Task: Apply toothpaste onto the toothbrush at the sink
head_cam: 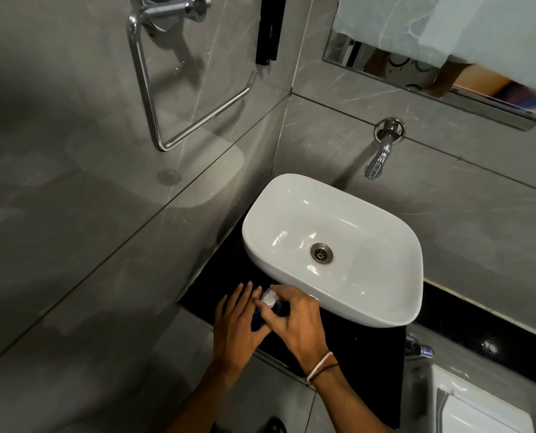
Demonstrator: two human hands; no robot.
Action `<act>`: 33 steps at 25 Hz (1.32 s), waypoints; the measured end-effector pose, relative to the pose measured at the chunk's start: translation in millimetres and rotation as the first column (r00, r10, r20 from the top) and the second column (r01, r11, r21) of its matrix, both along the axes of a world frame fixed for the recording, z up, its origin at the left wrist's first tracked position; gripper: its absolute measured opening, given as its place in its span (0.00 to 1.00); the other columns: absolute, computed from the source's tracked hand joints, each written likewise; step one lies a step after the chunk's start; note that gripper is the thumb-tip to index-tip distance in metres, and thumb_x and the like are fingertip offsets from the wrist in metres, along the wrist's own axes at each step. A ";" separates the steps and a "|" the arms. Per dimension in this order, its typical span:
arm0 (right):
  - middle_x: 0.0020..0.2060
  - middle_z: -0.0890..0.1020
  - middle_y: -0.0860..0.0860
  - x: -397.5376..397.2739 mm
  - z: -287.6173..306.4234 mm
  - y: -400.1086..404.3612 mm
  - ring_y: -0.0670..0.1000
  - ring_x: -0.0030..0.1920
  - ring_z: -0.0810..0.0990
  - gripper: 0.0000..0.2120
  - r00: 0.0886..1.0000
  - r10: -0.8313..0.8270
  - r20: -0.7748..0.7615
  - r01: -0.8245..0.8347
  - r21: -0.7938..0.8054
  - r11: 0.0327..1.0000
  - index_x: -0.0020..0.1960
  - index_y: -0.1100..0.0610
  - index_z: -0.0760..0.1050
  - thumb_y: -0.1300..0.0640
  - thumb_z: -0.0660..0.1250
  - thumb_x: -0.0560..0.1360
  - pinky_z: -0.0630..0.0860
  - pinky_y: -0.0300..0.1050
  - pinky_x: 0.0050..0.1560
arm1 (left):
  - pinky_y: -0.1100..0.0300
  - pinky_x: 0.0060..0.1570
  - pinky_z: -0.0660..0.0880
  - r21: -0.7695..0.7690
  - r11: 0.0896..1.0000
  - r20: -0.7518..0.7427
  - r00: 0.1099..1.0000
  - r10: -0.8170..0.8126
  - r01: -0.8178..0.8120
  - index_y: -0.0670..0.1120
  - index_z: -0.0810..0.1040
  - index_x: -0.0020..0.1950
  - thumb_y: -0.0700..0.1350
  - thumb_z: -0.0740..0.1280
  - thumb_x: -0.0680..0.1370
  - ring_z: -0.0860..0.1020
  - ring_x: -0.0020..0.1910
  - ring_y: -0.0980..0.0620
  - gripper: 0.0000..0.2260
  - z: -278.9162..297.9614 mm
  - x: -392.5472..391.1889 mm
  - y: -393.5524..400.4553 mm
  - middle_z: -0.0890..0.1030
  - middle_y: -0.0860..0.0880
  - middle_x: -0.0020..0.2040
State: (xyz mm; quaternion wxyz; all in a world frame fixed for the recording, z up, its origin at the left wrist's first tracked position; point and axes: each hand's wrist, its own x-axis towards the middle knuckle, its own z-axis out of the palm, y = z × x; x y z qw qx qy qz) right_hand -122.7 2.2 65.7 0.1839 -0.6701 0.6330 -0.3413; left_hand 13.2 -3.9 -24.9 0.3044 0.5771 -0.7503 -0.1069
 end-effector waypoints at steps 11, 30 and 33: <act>0.51 0.88 0.47 -11.0 -9.2 -1.2 0.43 0.52 0.84 0.15 0.993 0.104 0.047 -0.104 -0.014 0.995 0.54 0.51 0.83 0.49 0.74 0.69 0.73 0.21 0.55 | 0.41 0.62 0.74 0.011 1.000 0.004 1.000 -0.004 0.004 0.45 0.76 0.69 0.55 0.78 0.67 0.74 0.68 0.44 0.33 -2.9 1.5 -1.3 0.78 0.44 0.68; 0.41 0.87 0.60 29.5 -51.1 -53.9 0.55 0.46 0.87 0.15 0.807 -0.270 0.525 -0.072 0.542 0.837 0.64 0.66 0.79 0.62 0.72 0.79 0.85 0.47 0.51 | 0.52 0.52 0.79 0.198 0.964 -0.349 0.906 0.240 -0.179 0.48 0.79 0.63 0.53 0.81 0.64 0.81 0.55 0.48 0.29 9.0 48.8 -32.1 0.84 0.48 0.56; 0.48 0.87 0.65 49.3 -45.7 -64.2 0.61 0.52 0.87 0.17 0.836 -0.257 0.485 -0.060 0.546 0.836 0.65 0.65 0.79 0.59 0.73 0.79 0.84 0.54 0.57 | 0.64 0.51 0.76 0.161 0.976 -0.396 0.896 0.201 -0.148 0.52 0.78 0.63 0.57 0.78 0.67 0.81 0.54 0.54 0.27 17.4 63.4 -38.4 0.84 0.54 0.55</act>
